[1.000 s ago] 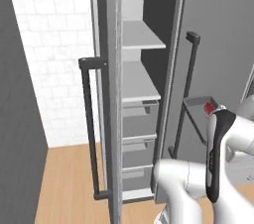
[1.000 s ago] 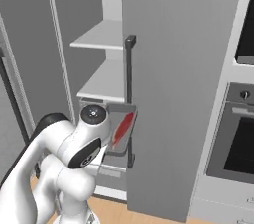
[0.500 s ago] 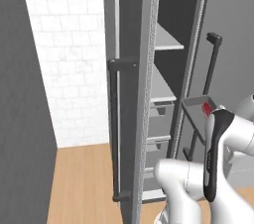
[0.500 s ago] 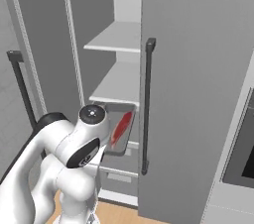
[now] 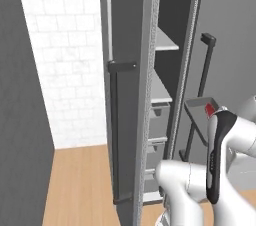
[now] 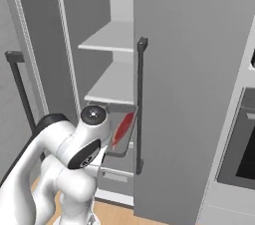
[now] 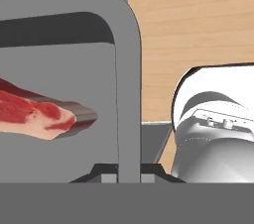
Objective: Take the meat container that has the steak and place it on the second highest rack of the freezer. Then take the vegetable container that has the carrot and mushroom and place it on the highest rack of the freezer.
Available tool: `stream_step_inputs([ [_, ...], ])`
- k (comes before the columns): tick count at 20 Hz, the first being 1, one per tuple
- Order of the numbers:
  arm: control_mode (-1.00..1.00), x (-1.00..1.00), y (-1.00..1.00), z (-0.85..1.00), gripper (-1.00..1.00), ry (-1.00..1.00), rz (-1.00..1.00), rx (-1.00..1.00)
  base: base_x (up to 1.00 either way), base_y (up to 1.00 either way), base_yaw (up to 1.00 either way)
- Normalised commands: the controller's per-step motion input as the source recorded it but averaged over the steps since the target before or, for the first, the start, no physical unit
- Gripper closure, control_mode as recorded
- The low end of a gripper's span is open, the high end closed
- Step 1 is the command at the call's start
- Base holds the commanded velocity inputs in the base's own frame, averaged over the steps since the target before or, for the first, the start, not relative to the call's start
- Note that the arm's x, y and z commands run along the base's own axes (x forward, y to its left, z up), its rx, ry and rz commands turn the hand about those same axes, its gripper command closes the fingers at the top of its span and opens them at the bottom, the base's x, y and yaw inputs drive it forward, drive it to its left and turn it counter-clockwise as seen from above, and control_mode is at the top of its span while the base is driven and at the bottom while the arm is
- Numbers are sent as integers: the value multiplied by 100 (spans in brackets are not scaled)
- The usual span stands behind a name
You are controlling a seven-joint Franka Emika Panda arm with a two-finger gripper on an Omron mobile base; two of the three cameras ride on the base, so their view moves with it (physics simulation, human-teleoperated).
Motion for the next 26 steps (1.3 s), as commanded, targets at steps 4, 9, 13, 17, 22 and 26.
stream_step_inputs([
  [4, 100, 0, 0, 0, 100, 0, 0, 0, -71, 0, 0],
  [9, 100, 0, 0, 0, 100, 0, 0, 0, -9, 5, -1],
  [13, 100, 0, 0, 0, 100, 0, 0, 0, 0, -36, -13],
  [17, 100, 0, 0, 0, 100, 0, 0, 0, -21, -30, -13],
  [22, 100, 0, 0, 0, 100, 0, 0, 0, 67, 14, -1],
  [26, 100, 0, 0, 0, 100, 0, 0, 0, 72, 3, 0],
])
